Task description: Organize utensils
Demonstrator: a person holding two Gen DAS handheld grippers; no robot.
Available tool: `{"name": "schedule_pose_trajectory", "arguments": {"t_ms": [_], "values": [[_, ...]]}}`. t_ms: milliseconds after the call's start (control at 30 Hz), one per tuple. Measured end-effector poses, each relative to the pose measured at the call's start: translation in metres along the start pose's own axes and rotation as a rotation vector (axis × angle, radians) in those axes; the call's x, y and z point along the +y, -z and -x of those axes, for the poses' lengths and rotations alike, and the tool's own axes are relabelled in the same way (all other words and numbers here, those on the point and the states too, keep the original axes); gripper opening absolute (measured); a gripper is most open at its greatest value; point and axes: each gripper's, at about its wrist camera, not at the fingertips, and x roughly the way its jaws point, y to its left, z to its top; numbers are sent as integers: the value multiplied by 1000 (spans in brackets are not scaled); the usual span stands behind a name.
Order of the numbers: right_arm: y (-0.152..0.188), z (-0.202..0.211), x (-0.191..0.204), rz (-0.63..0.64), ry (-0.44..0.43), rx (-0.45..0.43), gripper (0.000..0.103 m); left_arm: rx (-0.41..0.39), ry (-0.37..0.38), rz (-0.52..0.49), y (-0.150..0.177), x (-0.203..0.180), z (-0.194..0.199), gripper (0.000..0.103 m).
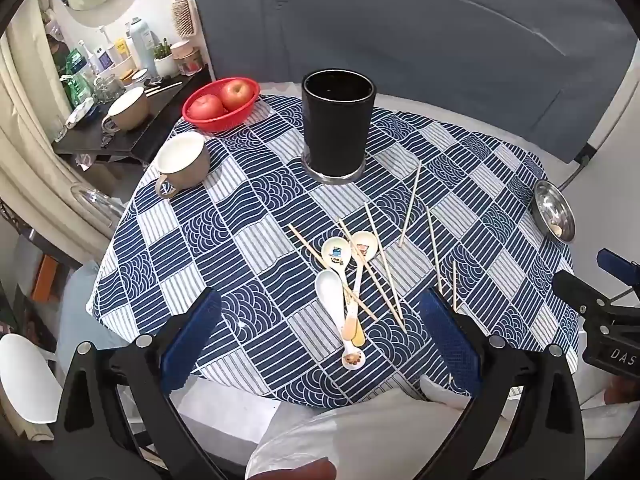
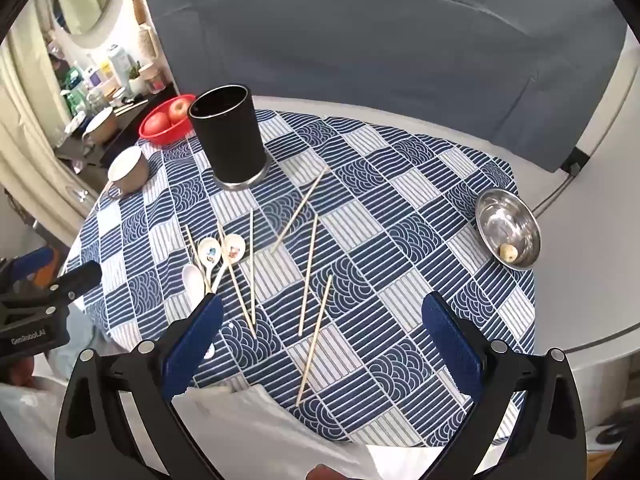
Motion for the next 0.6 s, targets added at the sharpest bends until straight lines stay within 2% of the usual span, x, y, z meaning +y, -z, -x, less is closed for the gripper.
{"name": "schedule_pose_trajectory", "arguments": {"t_ms": [133, 167, 600], "values": [[0, 1, 0, -5, -13, -11, 95, 11, -30, -20, -4, -7, -3, 97], [0, 1, -1, -6, -13, -11, 95, -7, -15, -9, -1, -3, -1, 97], [-1, 1, 0, 5, -9, -18, 95, -8, -13, -12, -6, -5, 1, 97]]}}
